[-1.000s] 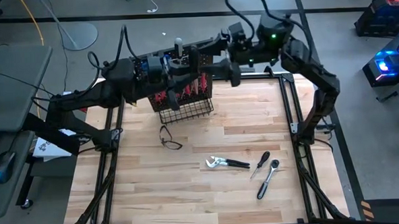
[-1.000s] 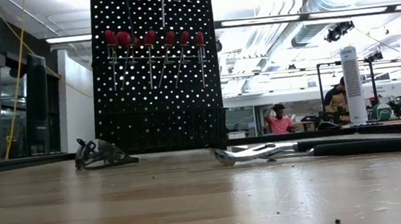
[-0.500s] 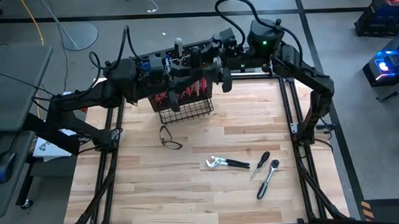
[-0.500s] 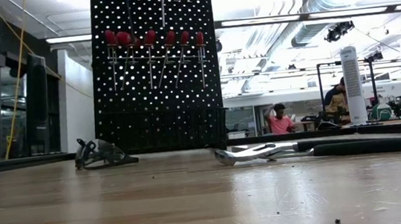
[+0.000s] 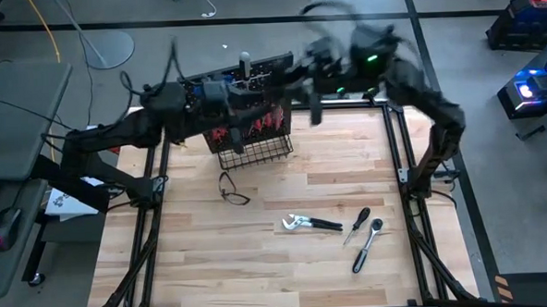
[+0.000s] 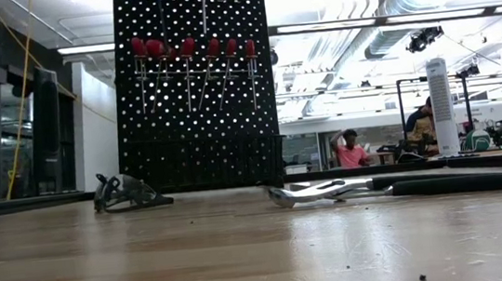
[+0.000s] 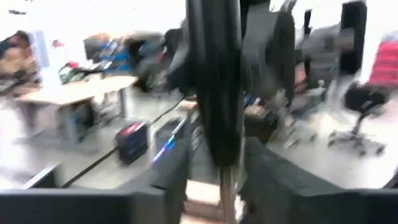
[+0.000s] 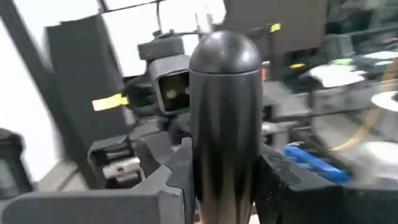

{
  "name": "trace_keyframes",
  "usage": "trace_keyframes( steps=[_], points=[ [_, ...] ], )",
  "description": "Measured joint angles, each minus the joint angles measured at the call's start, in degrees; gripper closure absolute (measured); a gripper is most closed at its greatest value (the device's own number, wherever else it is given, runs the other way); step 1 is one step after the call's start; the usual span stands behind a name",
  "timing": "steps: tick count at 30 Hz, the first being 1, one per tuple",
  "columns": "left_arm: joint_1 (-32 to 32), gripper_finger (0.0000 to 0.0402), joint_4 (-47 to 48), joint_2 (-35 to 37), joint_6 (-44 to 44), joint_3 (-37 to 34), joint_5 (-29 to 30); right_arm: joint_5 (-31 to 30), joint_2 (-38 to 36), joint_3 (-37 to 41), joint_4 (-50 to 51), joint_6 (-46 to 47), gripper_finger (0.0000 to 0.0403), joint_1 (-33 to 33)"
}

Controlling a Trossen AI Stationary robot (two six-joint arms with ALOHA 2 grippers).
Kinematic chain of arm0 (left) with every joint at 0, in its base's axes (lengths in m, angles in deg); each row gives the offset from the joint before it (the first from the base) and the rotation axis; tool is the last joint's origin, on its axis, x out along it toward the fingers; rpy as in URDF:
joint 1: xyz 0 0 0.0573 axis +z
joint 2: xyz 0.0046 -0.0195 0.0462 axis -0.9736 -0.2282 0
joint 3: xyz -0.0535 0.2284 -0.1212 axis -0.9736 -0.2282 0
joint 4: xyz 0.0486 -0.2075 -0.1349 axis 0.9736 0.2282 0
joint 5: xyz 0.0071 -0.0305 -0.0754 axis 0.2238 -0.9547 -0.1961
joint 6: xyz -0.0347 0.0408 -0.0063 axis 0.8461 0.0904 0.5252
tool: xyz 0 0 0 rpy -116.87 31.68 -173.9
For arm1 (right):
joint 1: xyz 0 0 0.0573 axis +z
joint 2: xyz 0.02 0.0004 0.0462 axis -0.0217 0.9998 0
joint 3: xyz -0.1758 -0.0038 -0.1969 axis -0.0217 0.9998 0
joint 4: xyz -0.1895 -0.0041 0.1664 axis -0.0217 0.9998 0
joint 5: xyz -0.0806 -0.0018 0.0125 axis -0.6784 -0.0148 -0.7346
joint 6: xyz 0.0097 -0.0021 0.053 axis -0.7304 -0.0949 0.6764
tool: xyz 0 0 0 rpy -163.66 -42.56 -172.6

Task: Hang tools onto peg board
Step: Hang the left black screwdriver on the peg board

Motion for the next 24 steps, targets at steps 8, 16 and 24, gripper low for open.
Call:
trace_keyframes(
  steps=[8, 16, 24],
  points=[
    [0.0, 0.0133, 16.4, 6.3, 3.3, 0.1, 8.0, -5.5, -4.4, -0.4, 8.1, -1.1, 0.0309, -2.4],
    [-3.3, 0.0132, 23.9, 10.8, 7.5, -1.8, 11.6, -19.1, 0.9, -0.3, -2.0, 2.9, 0.0309, -2.4],
    [-4.0, 0.0133, 17.1, 14.6, 6.4, -8.5, 16.3, -26.6, 6.6, -0.2, -6.1, 4.3, 0.0309, -2.8]
  ],
)
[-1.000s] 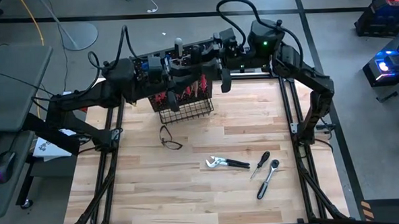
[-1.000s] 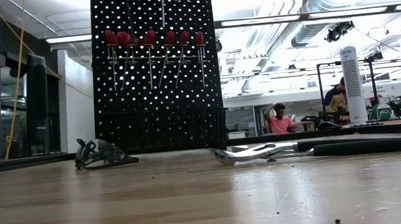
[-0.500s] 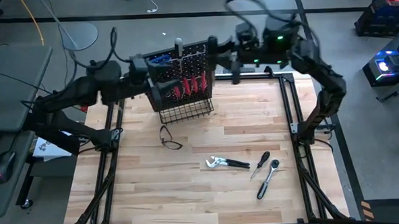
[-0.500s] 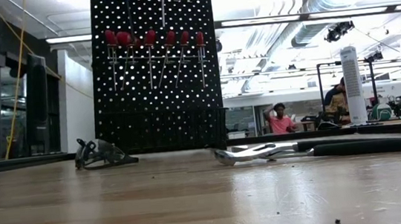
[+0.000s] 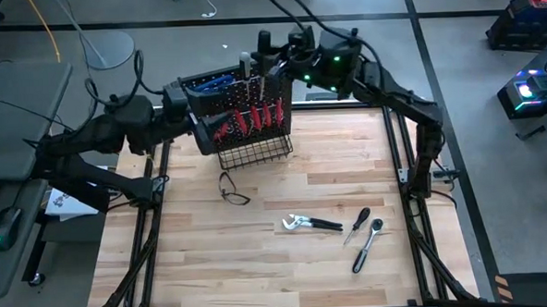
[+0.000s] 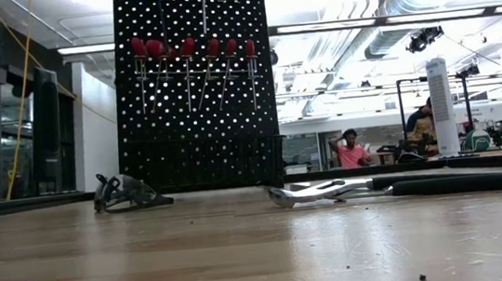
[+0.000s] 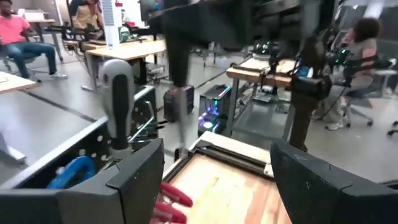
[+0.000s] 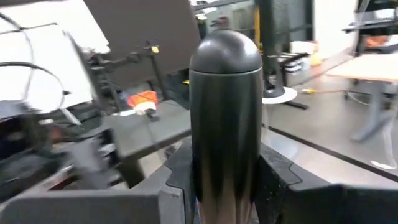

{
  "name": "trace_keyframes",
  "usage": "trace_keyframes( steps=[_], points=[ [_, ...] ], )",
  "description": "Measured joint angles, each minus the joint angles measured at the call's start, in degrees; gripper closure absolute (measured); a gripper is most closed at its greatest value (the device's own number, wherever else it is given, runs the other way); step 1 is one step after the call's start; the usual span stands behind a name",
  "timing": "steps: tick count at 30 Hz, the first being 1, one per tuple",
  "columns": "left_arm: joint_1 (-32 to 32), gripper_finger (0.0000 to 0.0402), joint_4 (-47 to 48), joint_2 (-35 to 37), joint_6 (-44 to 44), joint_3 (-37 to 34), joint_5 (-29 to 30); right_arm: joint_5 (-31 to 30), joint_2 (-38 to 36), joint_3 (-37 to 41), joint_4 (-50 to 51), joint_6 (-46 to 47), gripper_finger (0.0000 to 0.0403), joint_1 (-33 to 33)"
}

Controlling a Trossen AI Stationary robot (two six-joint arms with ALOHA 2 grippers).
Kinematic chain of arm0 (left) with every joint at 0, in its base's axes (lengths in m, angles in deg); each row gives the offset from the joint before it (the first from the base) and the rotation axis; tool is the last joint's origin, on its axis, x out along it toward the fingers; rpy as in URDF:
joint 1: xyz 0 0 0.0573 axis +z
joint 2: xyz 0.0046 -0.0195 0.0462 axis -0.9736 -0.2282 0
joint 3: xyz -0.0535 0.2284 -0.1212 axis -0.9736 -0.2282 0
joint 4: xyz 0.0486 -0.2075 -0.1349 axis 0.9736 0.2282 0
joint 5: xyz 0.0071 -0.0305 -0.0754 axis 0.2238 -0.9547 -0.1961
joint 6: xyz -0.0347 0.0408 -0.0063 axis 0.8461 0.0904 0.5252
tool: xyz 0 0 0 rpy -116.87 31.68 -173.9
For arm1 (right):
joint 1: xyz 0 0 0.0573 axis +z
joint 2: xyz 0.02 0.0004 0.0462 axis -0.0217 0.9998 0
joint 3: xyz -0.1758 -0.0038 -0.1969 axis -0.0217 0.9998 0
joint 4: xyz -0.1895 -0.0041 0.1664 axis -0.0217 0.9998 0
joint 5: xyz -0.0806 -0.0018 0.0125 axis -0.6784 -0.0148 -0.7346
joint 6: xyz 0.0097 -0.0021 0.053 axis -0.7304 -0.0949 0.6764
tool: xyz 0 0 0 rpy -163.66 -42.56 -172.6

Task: Hang tools onto peg board
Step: Hang the left black screwdriver on the peg board

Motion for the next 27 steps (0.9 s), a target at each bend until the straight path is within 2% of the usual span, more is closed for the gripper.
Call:
trace_keyframes(
  steps=[7, 20, 27],
  points=[
    [0.0, 0.0133, -4.3, 0.4, 0.0, -2.8, -0.2, -6.4, 2.4, 0.1, 0.7, -1.6, 0.0309, -0.4],
    [0.0, 0.0133, -5.1, -1.7, 5.7, -2.8, -0.2, -5.1, 3.1, 0.0, 1.7, -4.0, 0.0309, -2.3],
    [-0.7, 0.0133, -8.8, -2.4, 6.0, -2.8, -0.2, -5.0, 4.6, 0.0, 2.2, -3.9, 0.0309, -3.6]
  ],
)
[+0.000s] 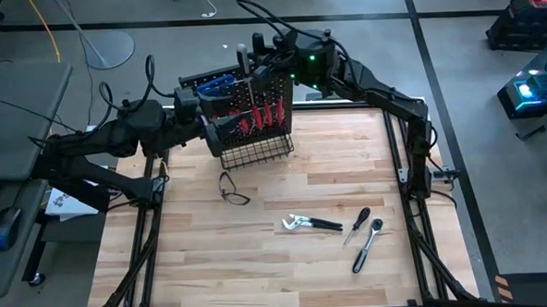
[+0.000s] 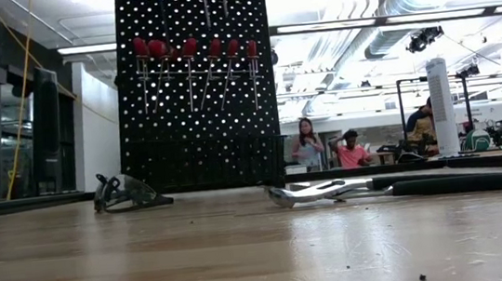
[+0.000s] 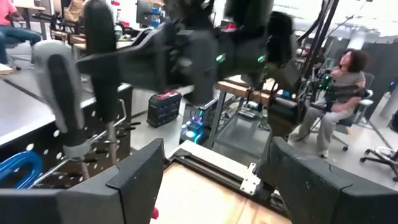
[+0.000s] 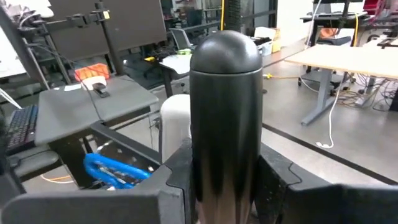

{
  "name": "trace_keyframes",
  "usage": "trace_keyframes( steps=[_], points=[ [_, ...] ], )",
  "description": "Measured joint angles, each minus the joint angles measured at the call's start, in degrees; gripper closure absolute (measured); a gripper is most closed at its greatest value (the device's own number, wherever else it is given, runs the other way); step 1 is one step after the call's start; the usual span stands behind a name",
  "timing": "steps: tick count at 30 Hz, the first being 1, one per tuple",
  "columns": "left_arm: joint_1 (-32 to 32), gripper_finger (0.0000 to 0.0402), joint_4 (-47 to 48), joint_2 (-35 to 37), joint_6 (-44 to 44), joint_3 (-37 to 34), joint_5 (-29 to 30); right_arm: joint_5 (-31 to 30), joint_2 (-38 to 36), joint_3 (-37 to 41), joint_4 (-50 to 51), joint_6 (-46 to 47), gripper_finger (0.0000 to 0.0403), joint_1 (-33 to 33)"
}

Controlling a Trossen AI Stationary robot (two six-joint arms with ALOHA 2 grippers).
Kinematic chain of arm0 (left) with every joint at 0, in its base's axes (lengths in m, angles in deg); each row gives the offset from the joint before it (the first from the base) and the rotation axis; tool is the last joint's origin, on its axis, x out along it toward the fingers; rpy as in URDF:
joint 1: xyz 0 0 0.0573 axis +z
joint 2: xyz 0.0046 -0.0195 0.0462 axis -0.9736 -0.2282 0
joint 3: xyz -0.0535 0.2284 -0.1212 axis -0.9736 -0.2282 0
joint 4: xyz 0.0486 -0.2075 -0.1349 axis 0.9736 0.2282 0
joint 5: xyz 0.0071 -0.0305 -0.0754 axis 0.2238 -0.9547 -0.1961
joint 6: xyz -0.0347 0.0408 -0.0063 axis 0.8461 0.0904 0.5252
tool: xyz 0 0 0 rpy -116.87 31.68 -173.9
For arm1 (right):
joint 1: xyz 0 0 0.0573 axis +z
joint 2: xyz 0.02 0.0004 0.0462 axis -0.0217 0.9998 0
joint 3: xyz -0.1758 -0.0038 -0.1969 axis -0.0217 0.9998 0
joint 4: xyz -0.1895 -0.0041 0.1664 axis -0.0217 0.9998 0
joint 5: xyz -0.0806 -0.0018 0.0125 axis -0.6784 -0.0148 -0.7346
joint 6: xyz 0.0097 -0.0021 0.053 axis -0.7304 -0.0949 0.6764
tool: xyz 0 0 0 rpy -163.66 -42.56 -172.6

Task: Hang tools onto peg board
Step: Hang the left black screwdriver on the peg board

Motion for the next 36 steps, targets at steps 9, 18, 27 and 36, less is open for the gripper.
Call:
trace_keyframes(
  steps=[9, 18, 27, 36],
  points=[
    [0.0, 0.0133, -1.5, -0.3, 0.0, 0.0, 0.0, -0.4, 0.6, 0.0, -0.4, 1.1, 0.0309, -0.8],
    [0.0, 0.0133, -1.6, -0.3, -1.0, 0.0, 0.0, -1.1, 0.7, 0.0, -0.1, 0.7, 0.0199, -0.9],
    [-0.5, 0.0133, -1.5, -0.3, -1.5, 0.0, 0.0, -0.9, 0.7, 0.0, 0.2, -1.3, 0.0150, -0.9],
    [-0.7, 0.0133, -1.4, -0.3, -4.5, 0.0, 1.7, -4.0, -1.4, 0.0, 6.5, -8.0, 0.0148, -0.9]
  ],
)
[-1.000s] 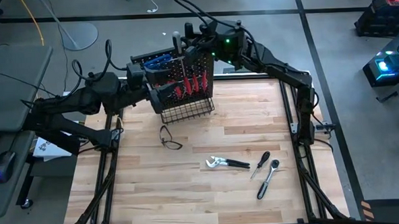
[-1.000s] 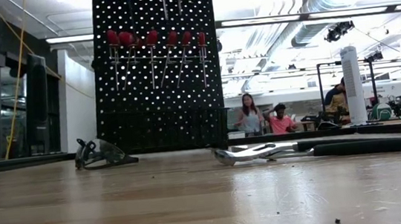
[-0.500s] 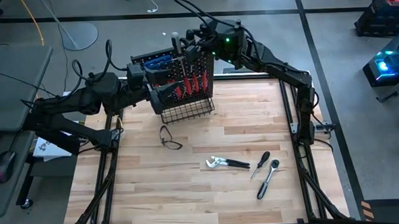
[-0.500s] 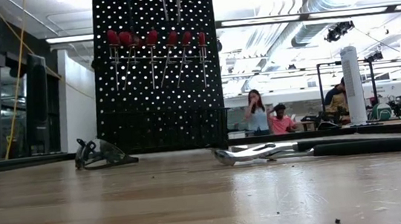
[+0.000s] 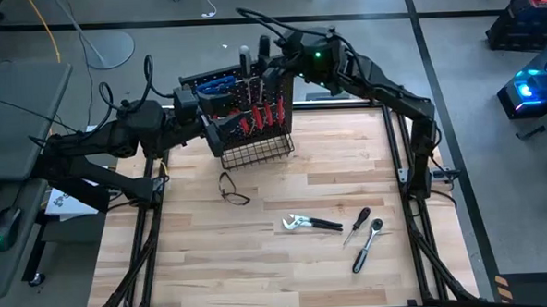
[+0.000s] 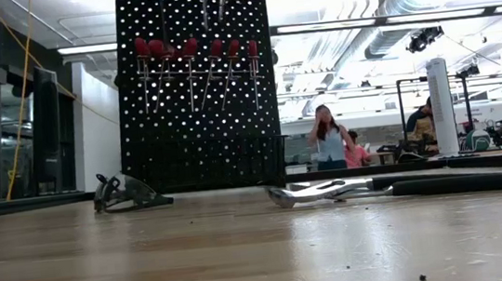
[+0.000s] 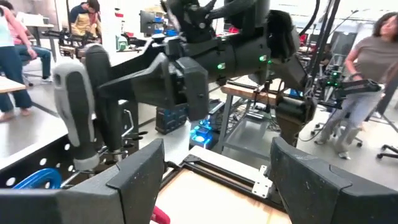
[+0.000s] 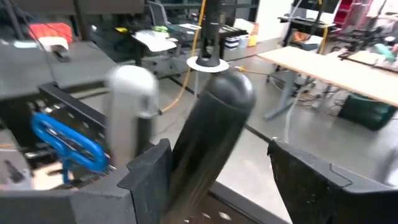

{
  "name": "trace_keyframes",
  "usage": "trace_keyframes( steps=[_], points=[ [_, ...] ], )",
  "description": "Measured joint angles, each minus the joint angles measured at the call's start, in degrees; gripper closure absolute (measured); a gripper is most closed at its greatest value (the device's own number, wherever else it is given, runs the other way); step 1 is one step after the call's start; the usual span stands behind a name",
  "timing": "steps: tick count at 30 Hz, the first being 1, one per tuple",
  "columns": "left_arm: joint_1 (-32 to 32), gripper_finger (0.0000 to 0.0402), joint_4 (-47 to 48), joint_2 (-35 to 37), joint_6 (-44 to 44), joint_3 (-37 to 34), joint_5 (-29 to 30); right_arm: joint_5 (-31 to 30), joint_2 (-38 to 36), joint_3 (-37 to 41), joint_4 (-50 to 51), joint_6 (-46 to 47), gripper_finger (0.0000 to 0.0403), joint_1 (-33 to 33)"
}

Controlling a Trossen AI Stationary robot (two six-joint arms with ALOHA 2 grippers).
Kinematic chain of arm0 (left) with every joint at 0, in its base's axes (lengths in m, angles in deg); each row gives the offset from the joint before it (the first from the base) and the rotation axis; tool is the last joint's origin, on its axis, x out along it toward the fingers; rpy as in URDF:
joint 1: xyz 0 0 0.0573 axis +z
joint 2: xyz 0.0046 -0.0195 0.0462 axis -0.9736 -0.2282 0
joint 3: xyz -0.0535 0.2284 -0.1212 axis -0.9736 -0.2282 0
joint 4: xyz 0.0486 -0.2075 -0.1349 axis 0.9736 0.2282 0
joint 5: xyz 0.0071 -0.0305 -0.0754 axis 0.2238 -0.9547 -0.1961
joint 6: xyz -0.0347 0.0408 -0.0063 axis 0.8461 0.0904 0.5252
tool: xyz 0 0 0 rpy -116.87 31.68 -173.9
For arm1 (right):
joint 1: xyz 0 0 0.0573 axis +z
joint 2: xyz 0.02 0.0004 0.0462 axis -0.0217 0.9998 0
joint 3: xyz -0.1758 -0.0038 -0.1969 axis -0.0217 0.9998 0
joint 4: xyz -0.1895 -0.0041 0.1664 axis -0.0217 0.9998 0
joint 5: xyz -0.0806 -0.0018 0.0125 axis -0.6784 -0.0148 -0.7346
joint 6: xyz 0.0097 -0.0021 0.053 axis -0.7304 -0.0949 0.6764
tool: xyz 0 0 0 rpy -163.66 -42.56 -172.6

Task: Hang tools onto peg board
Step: Hang the left black screwdriver on the peg board, then hang the black screwdriver on the peg board

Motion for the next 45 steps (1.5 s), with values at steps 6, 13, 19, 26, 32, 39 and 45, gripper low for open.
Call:
trace_keyframes(
  steps=[6, 13, 19, 26, 32, 39, 45],
  points=[
    [0.1, 0.0133, 0.0, 0.0, -0.1, 0.0, 0.1, -1.5, -2.2, 0.0, 3.8, -1.8, 0.0148, -0.7],
    [0.1, 0.0133, 0.0, 0.0, -2.0, 0.0, 0.6, -1.5, -3.4, 0.0, 5.3, -1.3, 0.0148, -1.2],
    [0.1, 0.0133, 0.1, 0.0, -2.1, 0.0, 0.6, -1.4, -3.4, 0.0, 6.4, -1.6, 0.0148, -1.2],
    [0.1, 0.0133, 0.5, 0.5, -3.0, 0.0, 1.2, -1.3, -5.1, 0.0, 12.3, -3.1, 0.0147, -1.4],
    [0.1, 0.0133, 0.6, 0.8, -4.6, 0.0, 2.6, -1.1, -7.1, 0.0, 20.4, -2.2, 0.0147, -1.6],
    [-0.1, 0.0133, 5.6, 1.3, -1.8, 0.1, 1.0, 11.4, -8.5, 0.0, 36.8, 5.4, 0.0147, -0.7],
    [0.0, 0.0133, 15.6, 1.4, 5.1, 0.1, -8.0, 19.3, -8.5, 1.3, 51.8, 13.1, 0.0147, 4.4]
  ],
)
